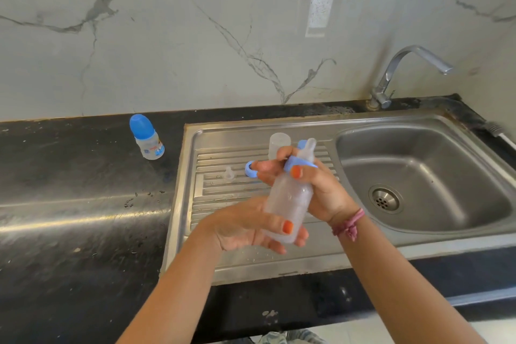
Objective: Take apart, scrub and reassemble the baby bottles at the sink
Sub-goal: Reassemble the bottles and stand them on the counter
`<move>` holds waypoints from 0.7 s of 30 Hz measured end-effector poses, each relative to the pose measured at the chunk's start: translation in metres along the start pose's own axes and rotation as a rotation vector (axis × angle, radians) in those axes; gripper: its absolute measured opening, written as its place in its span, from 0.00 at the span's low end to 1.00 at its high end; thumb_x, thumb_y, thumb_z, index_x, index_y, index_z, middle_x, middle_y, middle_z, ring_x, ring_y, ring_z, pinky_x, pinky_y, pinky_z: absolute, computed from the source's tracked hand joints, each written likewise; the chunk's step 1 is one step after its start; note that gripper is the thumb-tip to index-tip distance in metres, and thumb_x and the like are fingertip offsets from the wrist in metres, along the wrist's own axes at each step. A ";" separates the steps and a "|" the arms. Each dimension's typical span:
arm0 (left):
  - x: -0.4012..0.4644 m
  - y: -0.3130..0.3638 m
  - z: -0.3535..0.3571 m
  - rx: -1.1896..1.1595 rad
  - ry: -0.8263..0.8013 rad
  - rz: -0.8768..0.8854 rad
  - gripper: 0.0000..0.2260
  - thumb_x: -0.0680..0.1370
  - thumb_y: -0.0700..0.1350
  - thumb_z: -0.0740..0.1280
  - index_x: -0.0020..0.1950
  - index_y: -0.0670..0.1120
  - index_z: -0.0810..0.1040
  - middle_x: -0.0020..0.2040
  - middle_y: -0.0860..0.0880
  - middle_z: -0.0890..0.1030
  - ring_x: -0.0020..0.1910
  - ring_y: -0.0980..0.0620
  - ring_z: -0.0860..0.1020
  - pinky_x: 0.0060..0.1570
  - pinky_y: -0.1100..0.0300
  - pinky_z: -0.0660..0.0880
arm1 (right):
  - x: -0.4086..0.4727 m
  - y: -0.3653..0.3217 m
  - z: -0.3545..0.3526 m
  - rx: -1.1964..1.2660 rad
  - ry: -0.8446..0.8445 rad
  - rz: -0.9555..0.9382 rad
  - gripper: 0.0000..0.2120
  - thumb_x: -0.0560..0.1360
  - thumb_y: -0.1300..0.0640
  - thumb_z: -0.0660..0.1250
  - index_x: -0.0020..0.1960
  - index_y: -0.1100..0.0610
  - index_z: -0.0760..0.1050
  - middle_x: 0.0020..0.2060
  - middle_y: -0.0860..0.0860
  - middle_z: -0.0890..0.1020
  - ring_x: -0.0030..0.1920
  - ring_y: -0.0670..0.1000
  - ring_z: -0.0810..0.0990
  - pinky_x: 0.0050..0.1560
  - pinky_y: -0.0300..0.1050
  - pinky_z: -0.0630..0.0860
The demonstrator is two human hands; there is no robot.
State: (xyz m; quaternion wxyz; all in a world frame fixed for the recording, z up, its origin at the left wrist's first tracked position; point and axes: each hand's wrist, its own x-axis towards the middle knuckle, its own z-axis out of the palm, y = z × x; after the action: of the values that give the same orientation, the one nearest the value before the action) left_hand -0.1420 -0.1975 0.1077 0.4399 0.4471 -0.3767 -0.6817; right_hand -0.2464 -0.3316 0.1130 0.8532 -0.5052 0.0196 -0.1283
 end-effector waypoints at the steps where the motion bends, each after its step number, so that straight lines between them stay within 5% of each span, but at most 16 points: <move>1: 0.004 -0.004 0.002 -0.036 -0.045 -0.022 0.16 0.73 0.43 0.71 0.61 0.49 0.77 0.53 0.45 0.82 0.55 0.44 0.80 0.48 0.55 0.80 | 0.001 0.002 0.001 -0.006 -0.037 0.008 0.09 0.70 0.60 0.66 0.50 0.53 0.78 0.53 0.58 0.84 0.64 0.61 0.76 0.68 0.56 0.69; 7: 0.017 -0.009 0.010 -0.097 0.198 -0.023 0.26 0.64 0.46 0.76 0.60 0.42 0.75 0.45 0.46 0.83 0.44 0.48 0.83 0.41 0.58 0.80 | 0.006 0.001 0.004 -0.039 0.251 0.034 0.04 0.64 0.59 0.71 0.38 0.56 0.77 0.36 0.54 0.82 0.59 0.61 0.81 0.57 0.49 0.78; 12: 0.030 -0.014 0.011 0.070 0.399 -0.008 0.19 0.63 0.44 0.75 0.52 0.44 0.80 0.40 0.48 0.83 0.40 0.51 0.83 0.42 0.57 0.80 | 0.005 0.004 0.007 -0.188 0.492 0.047 0.12 0.56 0.54 0.75 0.37 0.54 0.77 0.38 0.55 0.82 0.51 0.58 0.82 0.54 0.53 0.77; 15: 0.045 -0.022 0.013 0.276 0.635 -0.077 0.23 0.57 0.49 0.71 0.49 0.39 0.79 0.34 0.47 0.81 0.33 0.52 0.79 0.39 0.54 0.79 | 0.006 0.009 0.010 -0.205 0.665 0.039 0.11 0.52 0.52 0.74 0.33 0.51 0.77 0.41 0.59 0.78 0.46 0.58 0.79 0.54 0.58 0.76; 19: 0.057 -0.028 0.010 0.486 0.828 -0.146 0.27 0.57 0.57 0.72 0.51 0.46 0.76 0.39 0.51 0.81 0.34 0.55 0.78 0.30 0.61 0.70 | 0.010 0.016 0.018 -0.190 0.796 -0.010 0.05 0.60 0.57 0.73 0.30 0.50 0.77 0.42 0.65 0.79 0.44 0.54 0.80 0.57 0.61 0.77; 21: 0.059 -0.028 0.008 0.527 0.855 -0.164 0.25 0.59 0.58 0.73 0.50 0.50 0.73 0.41 0.52 0.81 0.37 0.56 0.79 0.29 0.63 0.69 | 0.012 0.021 0.017 -0.195 0.849 -0.023 0.10 0.67 0.63 0.72 0.31 0.51 0.78 0.46 0.68 0.80 0.44 0.54 0.80 0.58 0.61 0.76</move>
State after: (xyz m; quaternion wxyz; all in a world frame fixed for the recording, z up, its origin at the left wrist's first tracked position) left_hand -0.1697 -0.2423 0.0689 0.3719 0.8100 -0.2860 -0.3519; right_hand -0.2279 -0.3107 0.1041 0.7162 -0.4861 0.3752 -0.3317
